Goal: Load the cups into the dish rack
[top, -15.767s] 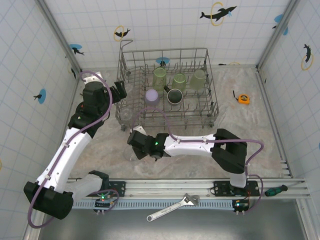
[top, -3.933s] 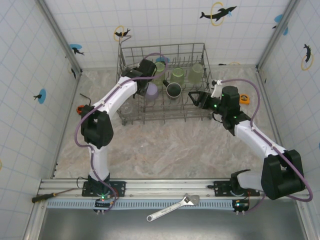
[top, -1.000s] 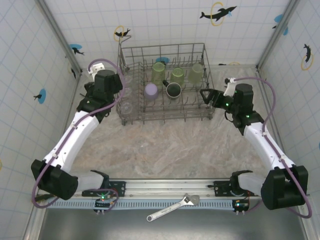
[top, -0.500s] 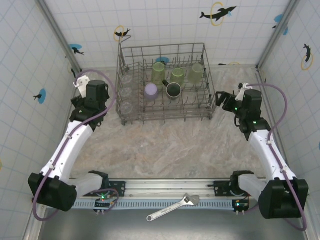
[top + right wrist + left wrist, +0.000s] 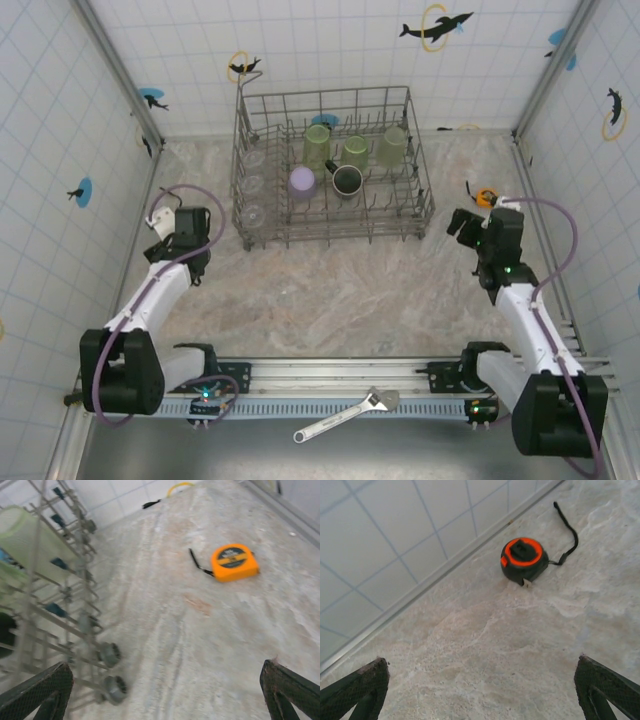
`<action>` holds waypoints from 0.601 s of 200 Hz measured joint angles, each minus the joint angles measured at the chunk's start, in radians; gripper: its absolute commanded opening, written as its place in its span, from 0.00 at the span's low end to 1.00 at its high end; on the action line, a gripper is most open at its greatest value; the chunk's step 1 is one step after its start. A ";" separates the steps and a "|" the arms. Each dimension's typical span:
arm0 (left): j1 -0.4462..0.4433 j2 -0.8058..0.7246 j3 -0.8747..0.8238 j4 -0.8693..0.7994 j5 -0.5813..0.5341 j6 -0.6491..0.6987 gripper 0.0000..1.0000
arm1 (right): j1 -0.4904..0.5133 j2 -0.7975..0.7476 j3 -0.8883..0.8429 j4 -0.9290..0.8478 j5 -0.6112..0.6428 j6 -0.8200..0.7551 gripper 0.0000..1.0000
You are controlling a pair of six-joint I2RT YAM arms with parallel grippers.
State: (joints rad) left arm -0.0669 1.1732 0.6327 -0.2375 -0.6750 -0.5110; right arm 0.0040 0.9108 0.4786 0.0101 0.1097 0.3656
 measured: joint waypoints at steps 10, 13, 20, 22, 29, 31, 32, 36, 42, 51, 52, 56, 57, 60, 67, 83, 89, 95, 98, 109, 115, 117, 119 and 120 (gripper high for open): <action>0.003 0.003 -0.029 0.036 0.008 -0.006 0.97 | 0.000 -0.044 -0.073 0.045 0.025 -0.007 0.99; 0.004 0.005 -0.039 0.052 0.011 -0.007 0.97 | 0.000 -0.060 -0.096 0.063 0.032 -0.010 0.99; 0.005 0.010 -0.060 0.086 0.015 -0.010 0.97 | 0.000 -0.097 -0.153 0.104 0.049 -0.017 0.99; 0.005 0.011 -0.064 0.093 0.016 -0.010 0.97 | 0.000 -0.103 -0.163 0.113 0.051 -0.018 0.99; 0.005 0.018 -0.084 0.128 0.019 -0.010 0.97 | 0.000 -0.137 -0.214 0.155 0.068 -0.023 0.99; 0.006 0.019 -0.090 0.137 0.021 -0.010 0.97 | 0.000 -0.143 -0.223 0.161 0.071 -0.023 0.99; 0.006 0.021 -0.095 0.145 0.021 -0.010 0.97 | 0.000 -0.147 -0.227 0.164 0.073 -0.023 0.99; 0.007 0.025 -0.108 0.167 0.022 -0.010 0.97 | 0.000 -0.164 -0.252 0.188 0.084 -0.024 0.99; 0.008 0.030 -0.129 0.200 0.025 -0.008 0.97 | -0.001 -0.181 -0.278 0.213 0.099 -0.026 0.99; 0.010 0.037 -0.170 0.261 0.028 0.000 0.97 | -0.003 -0.198 -0.304 0.240 0.116 -0.030 0.99; 0.010 0.038 -0.177 0.270 0.027 0.003 0.97 | -0.003 -0.198 -0.306 0.242 0.118 -0.031 0.99; 0.010 0.040 -0.196 0.296 0.027 0.008 0.97 | -0.004 -0.201 -0.313 0.254 0.127 -0.033 0.99; 0.010 0.041 -0.199 0.300 0.027 0.008 0.97 | -0.004 -0.201 -0.314 0.256 0.128 -0.034 0.99; 0.010 0.043 -0.212 0.318 0.026 0.012 0.97 | -0.005 -0.202 -0.317 0.263 0.133 -0.034 0.99; 0.010 0.050 -0.243 0.360 0.022 0.018 0.97 | -0.005 -0.200 -0.320 0.275 0.145 -0.038 0.99; 0.010 0.066 -0.303 0.457 0.008 0.046 0.97 | -0.006 -0.184 -0.320 0.306 0.160 -0.044 0.99; 0.010 0.074 -0.323 0.500 0.006 0.061 0.97 | -0.006 -0.176 -0.320 0.314 0.163 -0.045 0.99; 0.010 0.082 -0.339 0.537 0.004 0.072 0.97 | -0.006 -0.166 -0.321 0.323 0.167 -0.045 0.99; 0.010 0.086 -0.346 0.555 0.004 0.079 0.97 | -0.006 -0.162 -0.322 0.327 0.167 -0.045 0.99; 0.010 0.104 -0.372 0.629 0.002 0.106 0.97 | -0.006 -0.143 -0.329 0.346 0.174 -0.046 0.99; 0.010 0.113 -0.386 0.671 0.001 0.125 0.97 | -0.006 -0.133 -0.335 0.359 0.176 -0.049 0.99; 0.010 0.116 -0.390 0.686 0.001 0.131 0.97 | -0.006 -0.130 -0.337 0.361 0.177 -0.049 0.99; 0.010 0.119 -0.395 0.700 0.000 0.138 0.97 | -0.006 -0.126 -0.340 0.363 0.178 -0.050 0.99; 0.010 0.120 -0.397 0.705 0.000 0.140 0.97 | -0.006 -0.125 -0.340 0.364 0.179 -0.051 0.99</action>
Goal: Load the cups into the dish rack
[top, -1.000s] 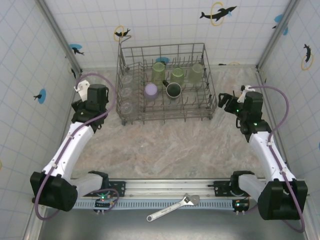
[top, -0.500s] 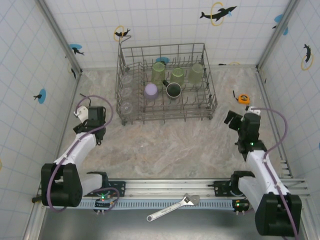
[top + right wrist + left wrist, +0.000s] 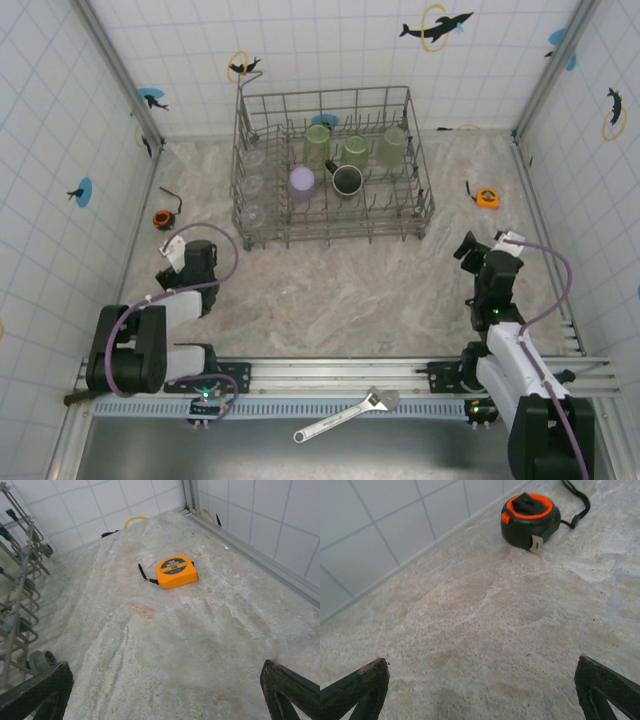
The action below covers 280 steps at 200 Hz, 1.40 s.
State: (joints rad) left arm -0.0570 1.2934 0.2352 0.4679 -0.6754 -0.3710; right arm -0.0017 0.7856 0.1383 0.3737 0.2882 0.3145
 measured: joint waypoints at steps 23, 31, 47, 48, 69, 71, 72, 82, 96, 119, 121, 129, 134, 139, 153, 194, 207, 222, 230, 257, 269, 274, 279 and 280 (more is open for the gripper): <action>0.014 0.007 -0.090 0.191 0.003 0.061 0.97 | 0.000 0.037 -0.018 0.011 0.015 -0.012 0.99; 0.028 0.006 -0.136 0.264 0.017 0.079 0.97 | 0.000 0.047 -0.022 0.019 0.023 -0.016 0.99; 0.051 0.022 -0.207 0.382 0.053 0.108 0.98 | 0.000 0.061 -0.044 0.063 0.032 -0.022 0.99; 0.052 0.023 -0.209 0.386 0.055 0.109 0.98 | 0.000 0.063 -0.047 0.069 0.032 -0.023 0.99; 0.059 0.060 -0.212 0.447 0.118 0.140 0.98 | 0.000 0.092 -0.089 0.132 0.040 -0.027 0.99; 0.059 0.063 -0.210 0.451 0.126 0.141 0.98 | 0.000 0.096 -0.093 0.137 0.040 -0.027 0.99; 0.059 0.064 -0.209 0.452 0.127 0.142 0.98 | 0.000 0.098 -0.093 0.137 0.041 -0.028 0.99; 0.059 0.081 -0.193 0.472 0.160 0.155 0.97 | 0.000 0.120 -0.108 0.168 0.047 -0.028 0.99; 0.059 0.110 -0.183 0.531 0.208 0.166 0.98 | 0.003 0.157 -0.123 0.227 0.059 -0.029 0.99; 0.059 0.158 -0.179 0.585 0.277 0.190 0.98 | 0.015 0.214 -0.126 0.334 0.089 -0.048 0.99; 0.059 0.161 -0.178 0.586 0.283 0.192 0.98 | 0.016 0.219 -0.126 0.343 0.091 -0.051 0.99; 0.059 0.171 -0.173 0.588 0.306 0.200 0.98 | 0.017 0.234 -0.126 0.375 0.099 -0.058 0.99; 0.059 0.175 -0.169 0.589 0.319 0.208 0.98 | 0.018 0.244 -0.126 0.393 0.105 -0.062 0.99; 0.059 0.176 -0.167 0.590 0.330 0.211 0.97 | 0.021 0.253 -0.126 0.407 0.108 -0.064 0.99; 0.059 0.178 -0.167 0.603 0.365 0.224 0.98 | 0.022 0.284 -0.126 0.451 0.114 -0.069 0.99; 0.059 0.182 -0.168 0.630 0.459 0.264 0.97 | 0.042 0.373 -0.126 0.580 0.115 -0.077 0.99; 0.059 0.185 -0.181 0.665 0.483 0.270 0.98 | 0.048 0.398 -0.126 0.607 0.116 -0.083 0.99; 0.059 0.213 -0.211 0.744 0.507 0.281 0.97 | 0.051 0.431 -0.126 0.645 0.116 -0.089 0.99; 0.059 0.219 -0.221 0.748 0.514 0.286 0.98 | 0.053 0.447 -0.126 0.666 0.117 -0.092 0.99; 0.059 0.220 -0.231 0.775 0.531 0.293 0.98 | 0.055 0.489 -0.126 0.723 0.117 -0.113 0.99; 0.059 0.220 -0.231 0.780 0.534 0.293 0.98 | 0.055 0.510 -0.127 0.755 0.117 -0.122 0.99; 0.059 0.220 -0.231 0.782 0.535 0.293 0.98 | 0.055 0.522 -0.127 0.771 0.118 -0.125 0.99; 0.059 0.220 -0.231 0.782 0.536 0.293 0.98 | 0.055 0.534 -0.127 0.788 0.118 -0.128 0.99; 0.059 0.220 -0.231 0.782 0.536 0.293 0.98 | 0.055 0.539 -0.126 0.793 0.118 -0.129 0.99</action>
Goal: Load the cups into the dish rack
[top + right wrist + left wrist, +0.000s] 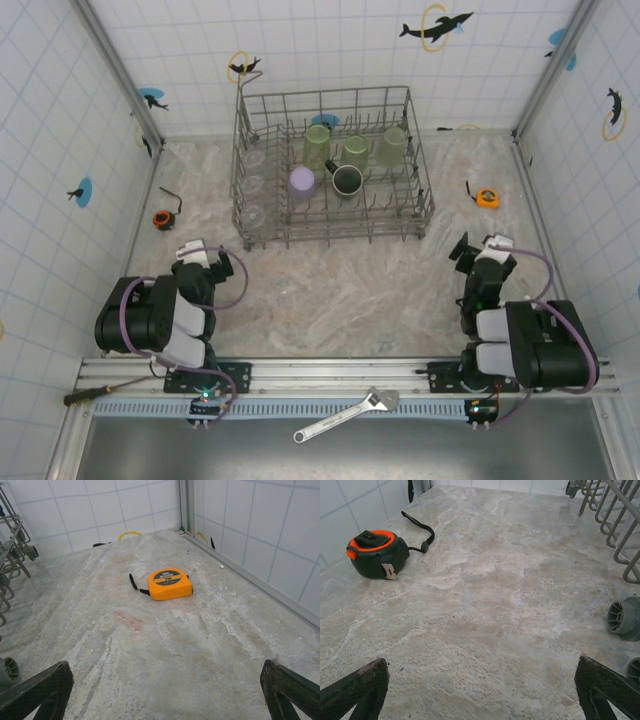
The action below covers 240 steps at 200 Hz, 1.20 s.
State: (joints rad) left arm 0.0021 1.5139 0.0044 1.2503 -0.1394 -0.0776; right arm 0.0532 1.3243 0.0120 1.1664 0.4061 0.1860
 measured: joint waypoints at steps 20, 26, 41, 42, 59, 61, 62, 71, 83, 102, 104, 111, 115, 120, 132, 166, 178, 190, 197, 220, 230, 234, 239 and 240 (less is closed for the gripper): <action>0.004 0.000 0.000 0.001 0.007 0.000 0.98 | 0.003 0.071 0.000 0.079 0.004 -0.012 0.99; 0.007 0.000 0.000 0.002 0.009 0.000 0.98 | 0.006 0.080 0.000 0.087 0.005 -0.015 0.99; 0.012 0.000 0.000 0.002 0.015 0.000 0.98 | 0.013 0.080 0.000 0.088 0.004 -0.020 0.99; 0.012 0.000 0.000 0.002 0.016 0.000 0.98 | 0.013 0.080 0.000 0.089 0.004 -0.021 0.99; 0.012 0.000 0.000 0.002 0.020 0.000 0.98 | 0.015 0.087 0.000 0.094 -0.015 -0.034 0.99; 0.012 0.000 0.000 0.002 0.020 0.000 0.98 | 0.015 0.088 0.000 0.094 -0.017 -0.037 1.00; 0.012 0.000 0.000 0.002 0.021 0.000 0.98 | 0.015 0.091 0.000 0.095 -0.022 -0.039 1.00; 0.012 0.000 0.000 0.001 0.021 0.000 0.98 | 0.020 0.122 0.000 0.129 -0.042 -0.052 1.00; 0.012 0.000 0.000 0.002 0.021 0.000 0.98 | 0.035 0.187 0.000 0.183 -0.047 -0.071 1.00; 0.012 0.000 0.000 0.002 0.024 0.000 0.97 | 0.044 0.200 -0.006 0.147 -0.057 -0.079 1.00; 0.012 0.000 0.000 0.002 0.024 0.000 0.97 | 0.042 0.203 -0.006 0.149 -0.058 -0.079 1.00; 0.012 0.000 0.000 0.001 0.024 0.000 0.98 | 0.034 0.207 -0.006 0.148 -0.062 -0.078 1.00; 0.012 0.000 0.000 0.002 0.024 0.000 0.98 | 0.030 0.206 -0.006 0.143 -0.064 -0.077 1.00; 0.012 0.000 0.000 0.002 0.024 0.000 0.98 | 0.026 0.201 -0.006 0.130 -0.064 -0.075 1.00; 0.012 0.000 0.000 0.001 0.024 0.000 0.98 | 0.024 0.203 -0.006 0.134 -0.065 -0.074 1.00; 0.012 0.000 0.000 0.001 0.024 0.000 0.98 | 0.029 0.201 -0.006 0.128 -0.060 -0.074 1.00; 0.012 0.000 0.000 0.001 0.024 0.000 0.98 | 0.031 0.201 -0.006 0.125 -0.057 -0.074 1.00; 0.012 0.000 0.000 0.001 0.024 0.000 0.98 | 0.031 0.201 -0.006 0.118 -0.056 -0.074 1.00; 0.012 0.000 0.000 0.002 0.024 0.000 0.98 | 0.031 0.201 -0.006 0.117 -0.055 -0.074 1.00; 0.012 0.000 0.000 0.002 0.024 0.000 0.98 | 0.031 0.201 -0.006 0.116 -0.055 -0.074 1.00; 0.012 0.000 0.000 0.001 0.024 0.000 0.98 | 0.031 0.201 -0.006 0.116 -0.055 -0.074 1.00; 0.012 0.000 0.000 0.002 0.024 0.000 0.98 | 0.031 0.201 -0.006 0.115 -0.055 -0.074 1.00; 0.012 0.000 0.000 0.001 0.024 0.000 0.98 | 0.031 0.201 -0.006 0.116 -0.055 -0.074 1.00; 0.012 0.000 0.000 0.002 0.024 0.000 0.98 | 0.031 0.201 -0.006 0.116 -0.055 -0.074 1.00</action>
